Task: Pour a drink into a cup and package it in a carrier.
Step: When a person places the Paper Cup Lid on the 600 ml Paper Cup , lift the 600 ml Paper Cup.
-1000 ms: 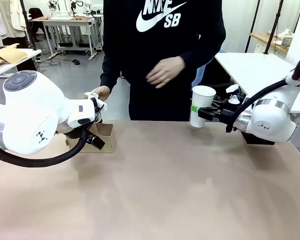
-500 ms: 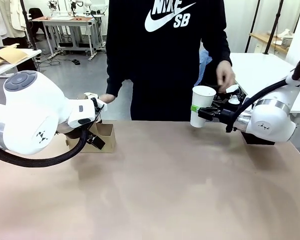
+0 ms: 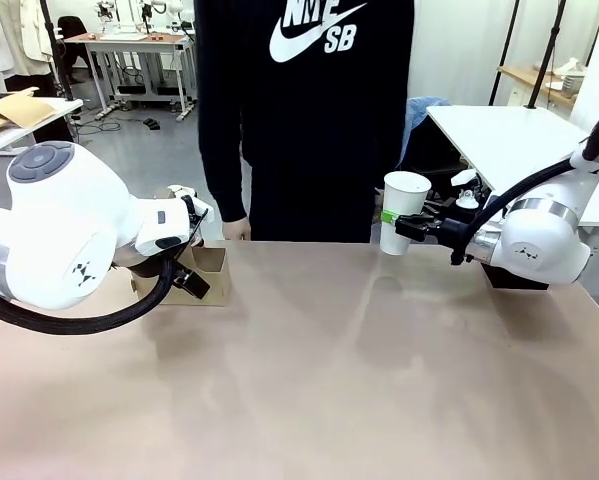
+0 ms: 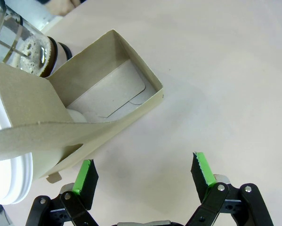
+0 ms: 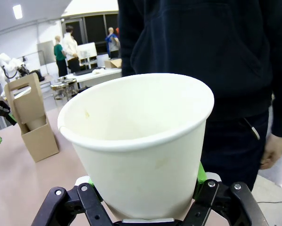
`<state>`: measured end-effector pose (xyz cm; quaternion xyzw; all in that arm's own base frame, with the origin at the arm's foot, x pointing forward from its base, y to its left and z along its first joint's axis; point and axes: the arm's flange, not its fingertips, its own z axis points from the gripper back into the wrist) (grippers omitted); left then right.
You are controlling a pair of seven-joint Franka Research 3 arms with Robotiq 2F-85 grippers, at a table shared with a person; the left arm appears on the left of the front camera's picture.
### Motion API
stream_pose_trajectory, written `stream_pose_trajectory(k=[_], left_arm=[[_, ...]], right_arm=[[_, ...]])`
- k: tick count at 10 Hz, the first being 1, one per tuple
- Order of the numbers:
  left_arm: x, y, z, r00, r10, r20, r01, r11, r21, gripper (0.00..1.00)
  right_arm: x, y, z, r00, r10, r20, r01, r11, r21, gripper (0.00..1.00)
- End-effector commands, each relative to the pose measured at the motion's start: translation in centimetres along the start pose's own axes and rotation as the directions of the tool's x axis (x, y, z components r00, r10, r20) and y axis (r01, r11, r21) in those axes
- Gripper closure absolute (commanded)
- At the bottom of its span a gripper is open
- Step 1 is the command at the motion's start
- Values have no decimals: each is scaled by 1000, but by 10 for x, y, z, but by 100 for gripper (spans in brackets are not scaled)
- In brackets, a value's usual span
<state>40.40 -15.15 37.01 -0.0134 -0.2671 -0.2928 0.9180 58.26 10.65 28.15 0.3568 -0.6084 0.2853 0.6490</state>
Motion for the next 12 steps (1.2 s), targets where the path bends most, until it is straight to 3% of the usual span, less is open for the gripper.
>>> stream_pose_trajectory(k=[1, 12], left_arm=[[0, 0, 0, 1000, 0, 1, 0, 1000, -1, 0], [0, 0, 0, 1000, 0, 1, 0, 1000, -1, 0]], right_arm=[[4, 3, -1, 1000, 0, -2, 0, 1000, -6, 20], [4, 3, -1, 1000, 0, -2, 0, 1000, -6, 20]])
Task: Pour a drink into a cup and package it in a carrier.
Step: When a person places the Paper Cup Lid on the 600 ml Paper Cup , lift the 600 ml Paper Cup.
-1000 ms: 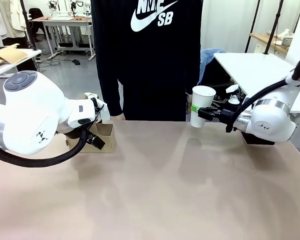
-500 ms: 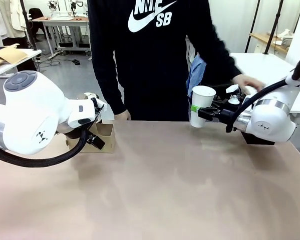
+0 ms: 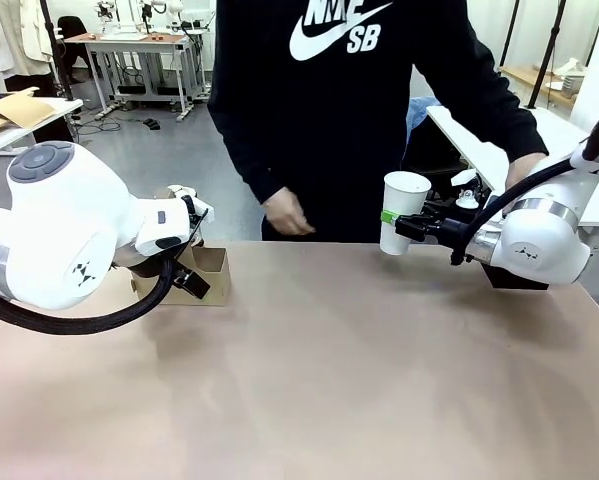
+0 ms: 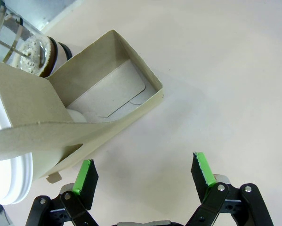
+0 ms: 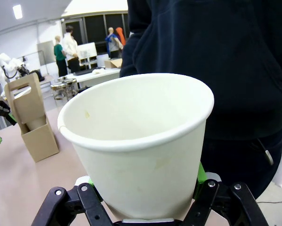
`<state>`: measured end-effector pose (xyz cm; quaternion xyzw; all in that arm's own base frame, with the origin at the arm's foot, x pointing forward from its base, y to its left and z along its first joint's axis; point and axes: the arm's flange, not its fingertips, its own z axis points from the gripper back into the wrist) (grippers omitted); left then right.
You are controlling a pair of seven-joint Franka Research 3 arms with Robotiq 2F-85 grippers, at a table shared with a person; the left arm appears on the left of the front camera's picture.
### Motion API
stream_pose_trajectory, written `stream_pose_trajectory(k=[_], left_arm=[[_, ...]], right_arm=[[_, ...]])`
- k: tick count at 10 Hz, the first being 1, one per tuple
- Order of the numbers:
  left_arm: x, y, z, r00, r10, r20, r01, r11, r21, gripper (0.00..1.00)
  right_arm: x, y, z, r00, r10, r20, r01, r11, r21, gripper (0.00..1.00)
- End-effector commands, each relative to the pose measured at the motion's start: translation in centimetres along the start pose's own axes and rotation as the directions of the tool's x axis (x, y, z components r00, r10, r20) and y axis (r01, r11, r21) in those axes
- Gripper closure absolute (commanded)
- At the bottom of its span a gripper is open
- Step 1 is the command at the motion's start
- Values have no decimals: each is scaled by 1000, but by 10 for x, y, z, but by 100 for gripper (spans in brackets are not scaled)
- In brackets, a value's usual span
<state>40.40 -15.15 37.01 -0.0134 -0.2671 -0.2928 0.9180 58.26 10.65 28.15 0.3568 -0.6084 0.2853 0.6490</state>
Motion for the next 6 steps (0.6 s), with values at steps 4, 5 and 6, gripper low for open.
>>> stream_pose_trajectory(k=[4, 5, 6], left_arm=[[0, 0, 0, 1000, 0, 1, 0, 1000, -1, 0], [0, 0, 0, 1000, 0, 1, 0, 1000, -1, 0], [0, 0, 0, 1000, 0, 1, 0, 1000, -1, 0]], right_arm=[[4, 3, -1, 1000, 0, -2, 0, 1000, -6, 20], [4, 3, -1, 1000, 0, -2, 0, 1000, -6, 20], [4, 3, -1, 1000, 0, -2, 0, 1000, -6, 20]])
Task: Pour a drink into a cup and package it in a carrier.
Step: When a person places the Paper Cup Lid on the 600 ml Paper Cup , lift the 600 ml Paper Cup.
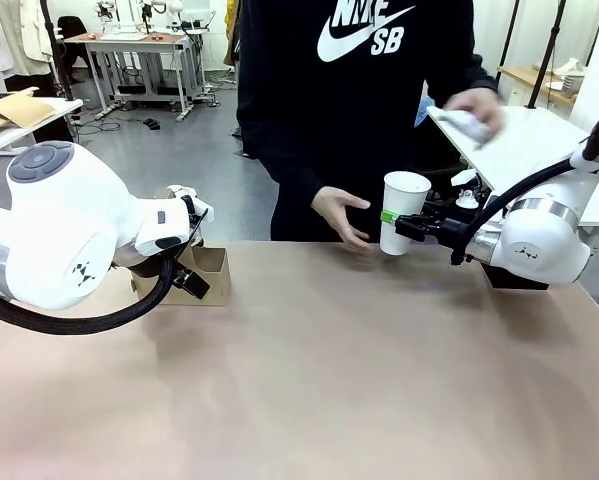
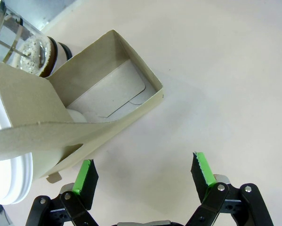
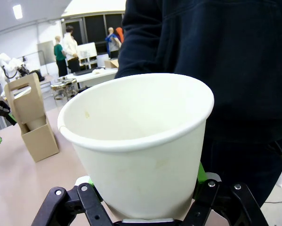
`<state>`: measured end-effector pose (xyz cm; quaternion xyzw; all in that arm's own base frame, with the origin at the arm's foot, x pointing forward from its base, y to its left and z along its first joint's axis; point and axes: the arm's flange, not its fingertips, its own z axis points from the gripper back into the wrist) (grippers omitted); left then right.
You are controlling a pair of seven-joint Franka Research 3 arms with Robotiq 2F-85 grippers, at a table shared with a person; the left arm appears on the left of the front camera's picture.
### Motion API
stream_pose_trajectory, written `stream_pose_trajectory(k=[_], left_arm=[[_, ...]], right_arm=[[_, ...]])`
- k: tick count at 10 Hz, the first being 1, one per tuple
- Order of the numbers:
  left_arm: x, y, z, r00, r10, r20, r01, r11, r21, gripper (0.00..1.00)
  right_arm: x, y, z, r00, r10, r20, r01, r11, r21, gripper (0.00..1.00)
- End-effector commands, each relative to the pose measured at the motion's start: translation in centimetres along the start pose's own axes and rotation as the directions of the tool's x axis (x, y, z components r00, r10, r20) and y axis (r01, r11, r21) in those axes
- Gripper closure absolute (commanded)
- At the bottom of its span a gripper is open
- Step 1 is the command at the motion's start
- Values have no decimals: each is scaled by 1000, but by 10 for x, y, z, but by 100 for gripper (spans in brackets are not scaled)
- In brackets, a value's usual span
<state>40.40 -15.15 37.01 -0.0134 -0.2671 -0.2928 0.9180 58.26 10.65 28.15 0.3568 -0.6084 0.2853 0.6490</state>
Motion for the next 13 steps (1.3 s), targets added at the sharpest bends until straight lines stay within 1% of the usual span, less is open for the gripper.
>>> stream_pose_trajectory(k=[1, 13], left_arm=[[0, 0, 0, 1000, 0, 1, 0, 1000, -1, 0], [0, 0, 0, 1000, 0, 1, 0, 1000, -1, 0]], right_arm=[[4, 3, -1, 1000, 0, -2, 0, 1000, -6, 20], [4, 3, -1, 1000, 0, -2, 0, 1000, -6, 20]])
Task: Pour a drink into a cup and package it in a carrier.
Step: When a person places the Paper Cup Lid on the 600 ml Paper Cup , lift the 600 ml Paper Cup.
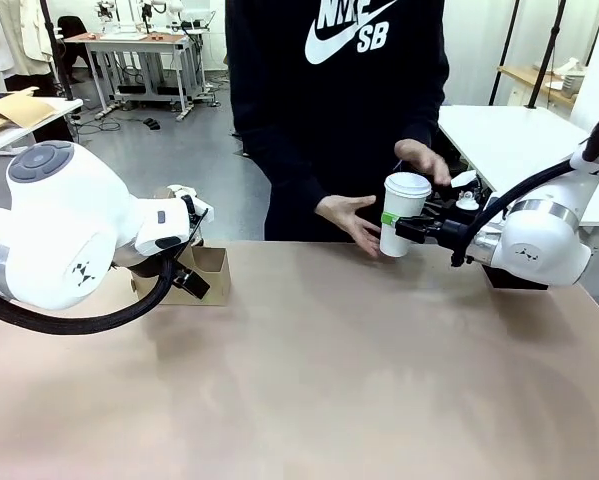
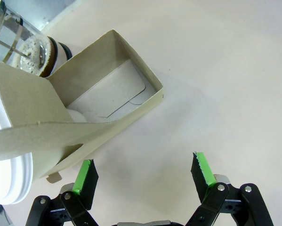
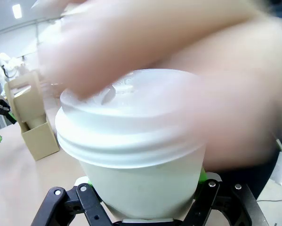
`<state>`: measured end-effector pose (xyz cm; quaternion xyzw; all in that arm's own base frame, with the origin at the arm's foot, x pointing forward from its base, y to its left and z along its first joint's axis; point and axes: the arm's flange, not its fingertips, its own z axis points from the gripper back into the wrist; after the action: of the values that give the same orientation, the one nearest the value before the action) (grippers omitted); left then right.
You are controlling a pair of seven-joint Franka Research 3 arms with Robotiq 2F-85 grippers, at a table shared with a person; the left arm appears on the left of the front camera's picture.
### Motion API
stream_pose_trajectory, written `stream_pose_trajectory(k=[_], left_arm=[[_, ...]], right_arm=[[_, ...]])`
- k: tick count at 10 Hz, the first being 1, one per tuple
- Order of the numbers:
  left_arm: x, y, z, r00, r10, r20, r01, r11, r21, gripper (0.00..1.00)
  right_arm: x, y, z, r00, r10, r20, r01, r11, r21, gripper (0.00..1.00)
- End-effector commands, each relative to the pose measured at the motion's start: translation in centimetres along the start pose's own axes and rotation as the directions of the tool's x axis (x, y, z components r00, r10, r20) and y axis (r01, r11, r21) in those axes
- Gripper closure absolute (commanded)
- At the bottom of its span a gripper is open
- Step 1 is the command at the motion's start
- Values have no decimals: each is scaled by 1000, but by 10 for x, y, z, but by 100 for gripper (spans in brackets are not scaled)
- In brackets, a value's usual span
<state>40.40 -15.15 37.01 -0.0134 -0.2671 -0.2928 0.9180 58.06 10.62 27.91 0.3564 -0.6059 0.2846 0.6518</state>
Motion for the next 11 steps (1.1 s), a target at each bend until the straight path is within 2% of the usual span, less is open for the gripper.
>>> stream_pose_trajectory(k=[1, 11], left_arm=[[0, 0, 0, 1000, 0, 1, 0, 1000, -1, 0], [0, 0, 0, 1000, 0, 1, 0, 1000, -1, 0]], right_arm=[[7, 2, -3, 1000, 4, 5, -4, 1000, -4, 20], [7, 2, -3, 1000, 4, 5, -4, 1000, -4, 20]])
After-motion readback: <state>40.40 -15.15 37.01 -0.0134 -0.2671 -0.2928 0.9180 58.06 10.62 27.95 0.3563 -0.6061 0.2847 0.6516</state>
